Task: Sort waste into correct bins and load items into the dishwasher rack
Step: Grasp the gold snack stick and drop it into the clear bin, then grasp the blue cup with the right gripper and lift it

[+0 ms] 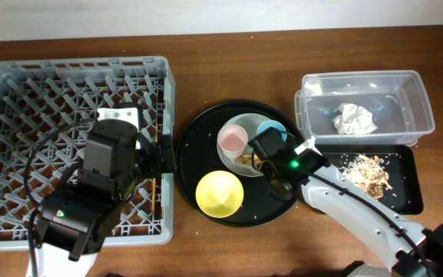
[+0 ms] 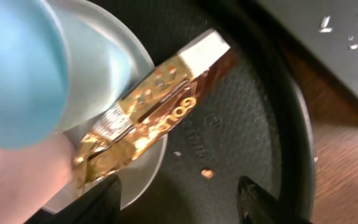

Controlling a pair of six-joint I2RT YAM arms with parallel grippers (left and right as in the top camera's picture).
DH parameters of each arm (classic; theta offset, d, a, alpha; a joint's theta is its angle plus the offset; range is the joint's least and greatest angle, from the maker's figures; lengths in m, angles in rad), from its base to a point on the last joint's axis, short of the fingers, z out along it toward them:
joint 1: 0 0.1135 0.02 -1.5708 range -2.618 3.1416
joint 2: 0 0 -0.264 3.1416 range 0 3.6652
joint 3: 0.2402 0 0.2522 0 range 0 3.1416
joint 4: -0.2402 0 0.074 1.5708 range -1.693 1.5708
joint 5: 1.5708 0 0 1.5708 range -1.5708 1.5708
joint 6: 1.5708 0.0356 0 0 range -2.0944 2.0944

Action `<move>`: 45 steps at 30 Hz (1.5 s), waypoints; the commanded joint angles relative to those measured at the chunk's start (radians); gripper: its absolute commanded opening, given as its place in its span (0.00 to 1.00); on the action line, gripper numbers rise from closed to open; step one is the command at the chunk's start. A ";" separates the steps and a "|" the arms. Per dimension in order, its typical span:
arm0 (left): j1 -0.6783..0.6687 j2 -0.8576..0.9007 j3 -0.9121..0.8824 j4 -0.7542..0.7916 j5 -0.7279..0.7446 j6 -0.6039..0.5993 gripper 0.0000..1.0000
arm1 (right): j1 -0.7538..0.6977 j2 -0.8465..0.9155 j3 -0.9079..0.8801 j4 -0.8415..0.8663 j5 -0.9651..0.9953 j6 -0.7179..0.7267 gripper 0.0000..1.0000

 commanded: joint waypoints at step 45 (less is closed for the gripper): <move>0.001 -0.005 0.009 0.003 0.000 0.001 0.99 | -0.562 -0.154 0.589 -0.399 -0.427 -1.397 0.88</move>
